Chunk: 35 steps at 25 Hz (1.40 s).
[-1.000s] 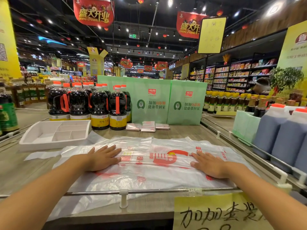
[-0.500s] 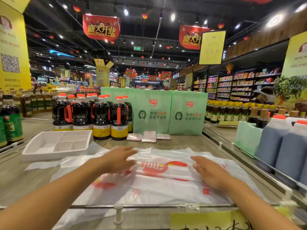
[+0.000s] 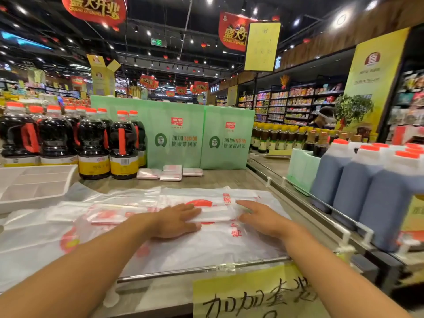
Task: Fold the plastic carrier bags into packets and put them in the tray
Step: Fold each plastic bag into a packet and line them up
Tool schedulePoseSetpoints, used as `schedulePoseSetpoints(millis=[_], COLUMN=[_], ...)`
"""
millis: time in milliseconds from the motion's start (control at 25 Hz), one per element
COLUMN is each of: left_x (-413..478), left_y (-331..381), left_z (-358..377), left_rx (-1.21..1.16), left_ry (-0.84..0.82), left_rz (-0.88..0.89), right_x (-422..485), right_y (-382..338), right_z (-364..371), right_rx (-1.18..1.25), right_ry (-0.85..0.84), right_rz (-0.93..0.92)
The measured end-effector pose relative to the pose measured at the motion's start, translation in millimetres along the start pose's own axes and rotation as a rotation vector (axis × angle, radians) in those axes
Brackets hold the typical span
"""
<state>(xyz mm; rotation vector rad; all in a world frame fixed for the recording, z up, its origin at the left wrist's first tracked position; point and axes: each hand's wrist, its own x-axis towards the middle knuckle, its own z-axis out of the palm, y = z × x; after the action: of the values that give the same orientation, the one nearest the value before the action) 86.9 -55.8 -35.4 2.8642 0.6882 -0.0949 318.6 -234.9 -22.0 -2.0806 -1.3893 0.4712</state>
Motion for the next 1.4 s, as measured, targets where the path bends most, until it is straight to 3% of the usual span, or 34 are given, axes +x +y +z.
schedulePoseSetpoints(millis=[80,240,600,1000,1400], left_x=[-1.7,-5.0,-17.5,-13.5,-13.8], left_y=[-9.8,-15.0,0.2,-0.9,-6.1], left_z=[1.0,1.9,-1.0,4.2,6.8], left_rx=[-0.04,-0.066,-0.035,-0.06,0.034], left_ry=[0.038,0.192,0.247,0.095,-0.008], left_rz=[-0.012,-0.01,-0.01,0.021,-0.053], right_x=[0.5,-0.2,-0.3,11.3,15.0], right_y=[-1.8,-6.0,-22.9,-15.6,-6.5], right_z=[0.4,3.2,9.8,9.4,0.2], right_rx=[-0.127,-0.311,-0.532,-0.661,-0.656], right_ry=[-0.059,-0.015,0.047,0.091,0.305], right_rz=[-0.022,-0.077,-0.143,-0.071,0.058])
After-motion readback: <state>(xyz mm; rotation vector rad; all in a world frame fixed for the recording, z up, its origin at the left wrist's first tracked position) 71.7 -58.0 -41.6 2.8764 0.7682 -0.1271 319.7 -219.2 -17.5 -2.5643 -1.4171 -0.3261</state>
